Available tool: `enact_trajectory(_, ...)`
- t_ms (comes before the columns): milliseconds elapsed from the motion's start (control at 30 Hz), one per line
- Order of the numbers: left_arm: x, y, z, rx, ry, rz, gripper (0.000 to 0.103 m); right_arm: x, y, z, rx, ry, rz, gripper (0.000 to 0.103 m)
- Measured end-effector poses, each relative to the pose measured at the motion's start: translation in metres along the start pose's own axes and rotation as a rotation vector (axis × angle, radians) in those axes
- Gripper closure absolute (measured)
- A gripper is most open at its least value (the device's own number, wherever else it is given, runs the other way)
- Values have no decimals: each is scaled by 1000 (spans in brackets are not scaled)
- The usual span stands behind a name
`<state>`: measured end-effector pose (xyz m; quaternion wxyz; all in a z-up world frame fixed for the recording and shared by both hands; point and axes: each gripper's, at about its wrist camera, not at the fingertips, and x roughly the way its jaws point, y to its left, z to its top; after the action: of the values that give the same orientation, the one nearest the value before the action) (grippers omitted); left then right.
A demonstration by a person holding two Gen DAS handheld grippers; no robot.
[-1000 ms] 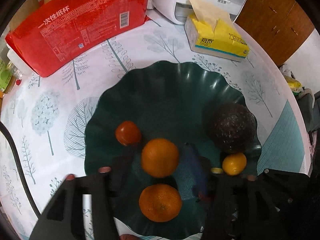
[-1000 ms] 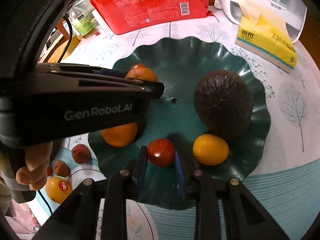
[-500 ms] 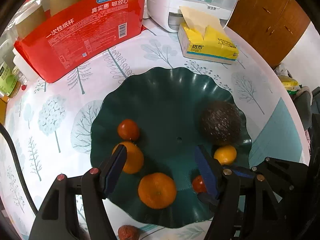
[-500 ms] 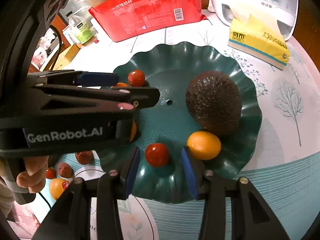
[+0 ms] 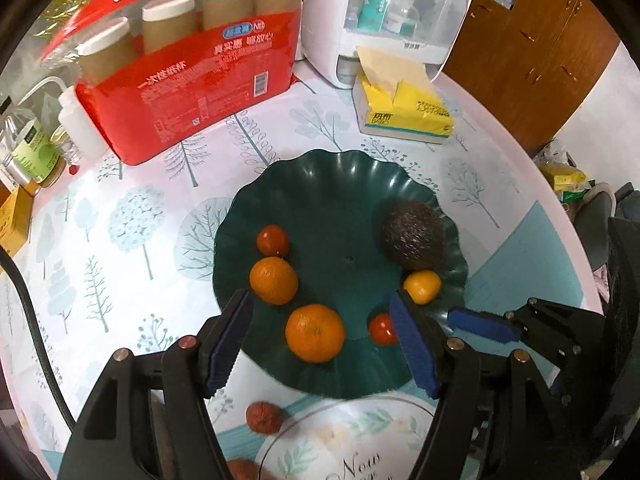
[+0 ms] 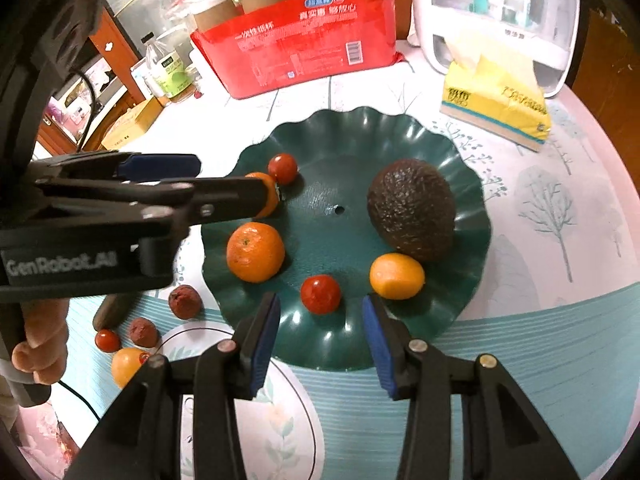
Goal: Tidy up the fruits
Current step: 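Withdraw both tools from the plate toward the banana and yellow grapefruit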
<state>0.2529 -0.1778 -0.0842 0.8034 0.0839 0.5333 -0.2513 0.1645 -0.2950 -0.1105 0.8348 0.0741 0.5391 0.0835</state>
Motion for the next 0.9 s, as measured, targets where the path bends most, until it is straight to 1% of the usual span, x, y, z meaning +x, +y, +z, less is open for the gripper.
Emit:
enact_trajectory(200, -39, -2, -4, 13, -28, 8, 33, -29, 6, 1, 10, -36, -20, 59)
enact_trajectory(333, -66, -2, -6, 6, -35, 26, 33, -53, 13, 3, 17, -61, -32, 60)
enact_trajectory(500, -100, 2, -13, 8, -58, 31, 33, -84, 25, 5, 21, -99, -43, 60)
enact_trajectory(667, -139, 13, -29, 10, -97, 38, 32, -111, 45, 3, 8, -137, -31, 60)
enact_trajectory(900, -179, 41, -60, -15, -140, 61, 30, -124, 83, -3, -34, -157, 5, 60)
